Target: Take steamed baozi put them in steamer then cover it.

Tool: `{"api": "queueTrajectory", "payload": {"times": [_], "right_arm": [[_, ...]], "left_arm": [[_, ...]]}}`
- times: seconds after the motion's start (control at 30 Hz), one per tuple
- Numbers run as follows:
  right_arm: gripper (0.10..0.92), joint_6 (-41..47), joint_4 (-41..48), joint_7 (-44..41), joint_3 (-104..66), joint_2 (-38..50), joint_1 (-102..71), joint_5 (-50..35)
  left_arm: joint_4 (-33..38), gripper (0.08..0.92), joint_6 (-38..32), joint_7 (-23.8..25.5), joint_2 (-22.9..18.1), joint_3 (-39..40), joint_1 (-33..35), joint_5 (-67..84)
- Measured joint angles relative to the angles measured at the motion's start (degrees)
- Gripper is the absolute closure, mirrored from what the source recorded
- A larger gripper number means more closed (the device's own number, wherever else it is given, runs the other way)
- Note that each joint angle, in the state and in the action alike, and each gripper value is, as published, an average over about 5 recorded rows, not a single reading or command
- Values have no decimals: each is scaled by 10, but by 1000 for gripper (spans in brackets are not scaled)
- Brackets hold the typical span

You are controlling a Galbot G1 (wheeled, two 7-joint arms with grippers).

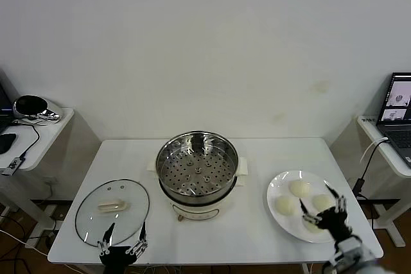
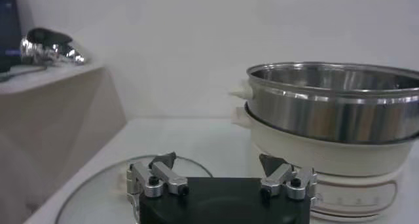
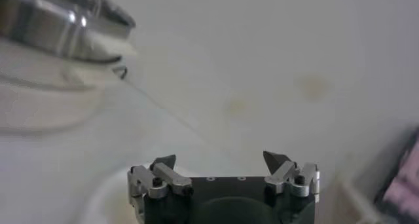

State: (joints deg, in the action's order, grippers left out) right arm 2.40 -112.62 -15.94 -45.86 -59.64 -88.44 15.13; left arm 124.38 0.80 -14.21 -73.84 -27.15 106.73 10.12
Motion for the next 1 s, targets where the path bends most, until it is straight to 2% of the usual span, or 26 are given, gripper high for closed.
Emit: {"api": "queueTrajectory", "payload": {"times": [0.3,0.53,0.73,1.0], "right_arm": [[203,-4,74,-129,31,146,115,65],[203,-15,162,-247,154,249,268,63],[203,-26,239,-327,320,290,433,34],[203,-33,334,-398,531,293,626,8]], "left_arm": [[-3,177,-1,6,7,-19,-11,-26],[1,177,-5,8,11,-33,-13,-37],[4,177,-6,8,11,-41,-15,-44],[4,177,-6,9,7,-52,-20,-47]]}}
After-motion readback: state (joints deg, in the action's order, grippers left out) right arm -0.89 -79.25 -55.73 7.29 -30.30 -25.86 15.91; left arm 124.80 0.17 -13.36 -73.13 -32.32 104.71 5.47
